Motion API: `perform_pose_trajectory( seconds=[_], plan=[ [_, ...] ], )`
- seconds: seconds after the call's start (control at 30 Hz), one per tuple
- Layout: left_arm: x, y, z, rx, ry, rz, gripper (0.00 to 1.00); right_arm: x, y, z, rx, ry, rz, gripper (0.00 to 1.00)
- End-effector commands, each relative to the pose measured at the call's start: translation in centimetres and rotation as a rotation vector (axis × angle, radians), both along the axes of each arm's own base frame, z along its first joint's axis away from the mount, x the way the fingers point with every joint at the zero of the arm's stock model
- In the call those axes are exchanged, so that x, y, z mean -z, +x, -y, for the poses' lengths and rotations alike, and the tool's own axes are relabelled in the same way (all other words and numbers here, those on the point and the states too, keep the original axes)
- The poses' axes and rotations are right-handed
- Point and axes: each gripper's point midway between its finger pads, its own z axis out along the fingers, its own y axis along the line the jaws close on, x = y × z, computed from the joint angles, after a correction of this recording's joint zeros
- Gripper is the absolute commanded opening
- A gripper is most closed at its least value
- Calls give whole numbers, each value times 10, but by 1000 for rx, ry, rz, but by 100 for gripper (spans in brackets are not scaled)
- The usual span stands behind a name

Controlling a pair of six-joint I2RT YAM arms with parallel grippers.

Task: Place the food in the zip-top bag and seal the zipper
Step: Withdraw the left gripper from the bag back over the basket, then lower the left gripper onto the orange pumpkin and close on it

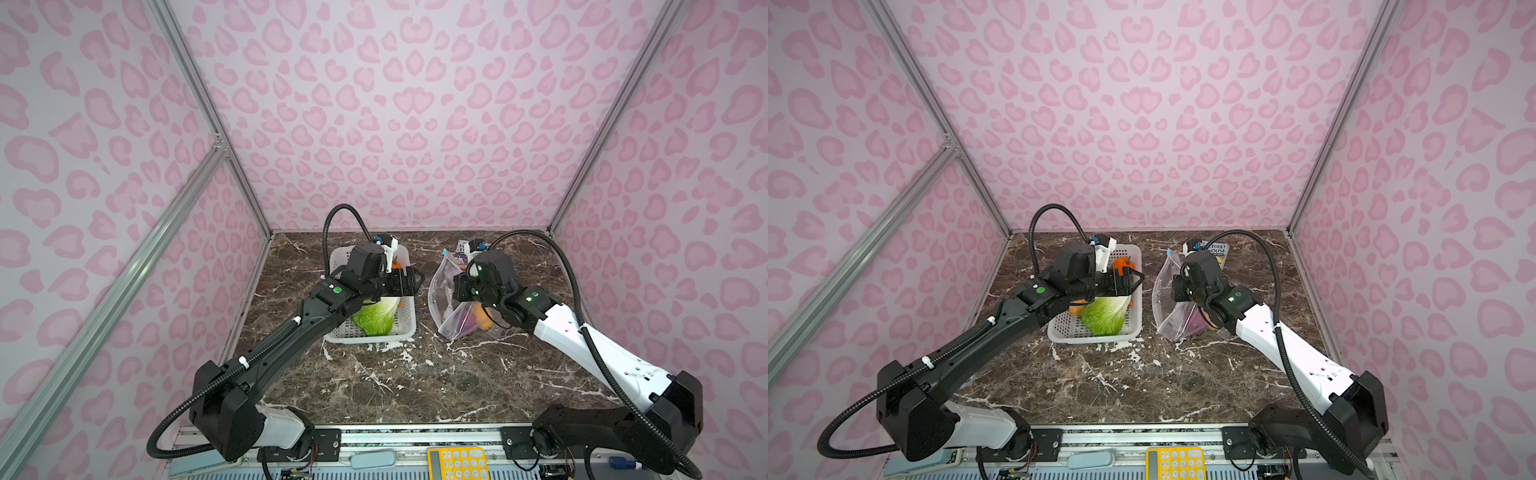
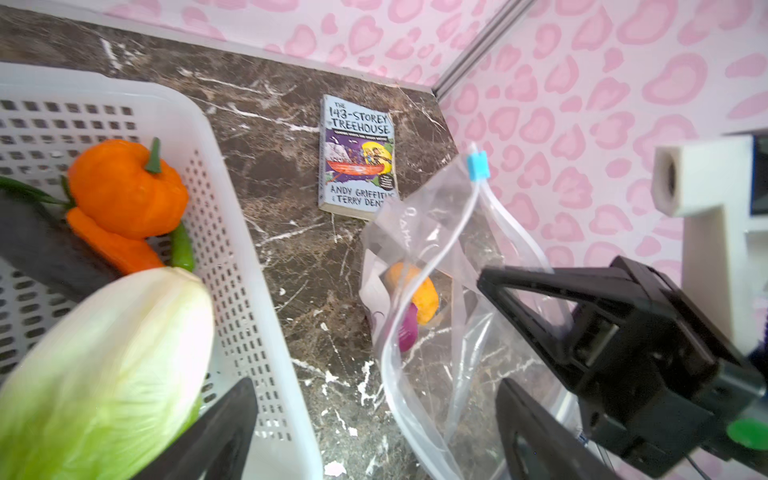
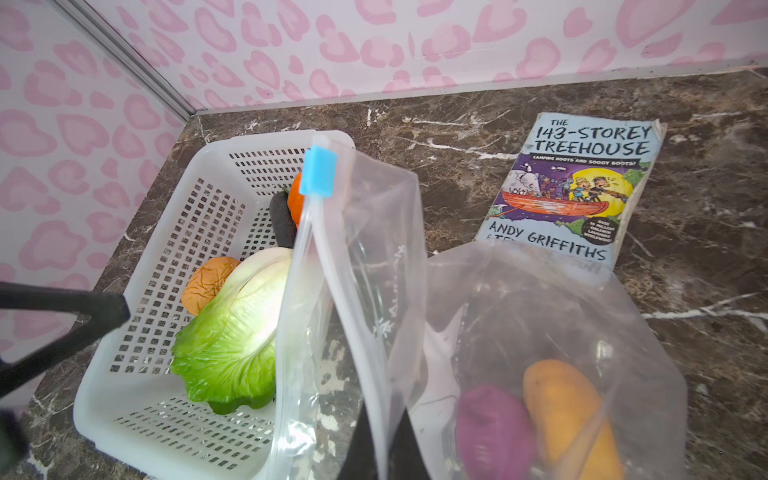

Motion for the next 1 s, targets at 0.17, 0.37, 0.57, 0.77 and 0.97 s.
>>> perform_pose_trajectory(
  seconds=[0.17,0.37,0.57,0.77,0.97],
  plan=[
    [17,60,-56,-190,11,-15,90,-4,2,0,9,21,15,0],
    [46,106,-68,-285,-11,-78,89,-3,0,2,6,15,15,0],
    [83,146,-74,-351,-98,-159,87,-2,-1,2,-10,12,14,0],
    [104,170,-64,-359,-128,-196,87,-2,2,3,-12,0,17,0],
    [133,181,-56,-358,-143,-260,86,-3,4,6,-5,4,22,0]
  ],
)
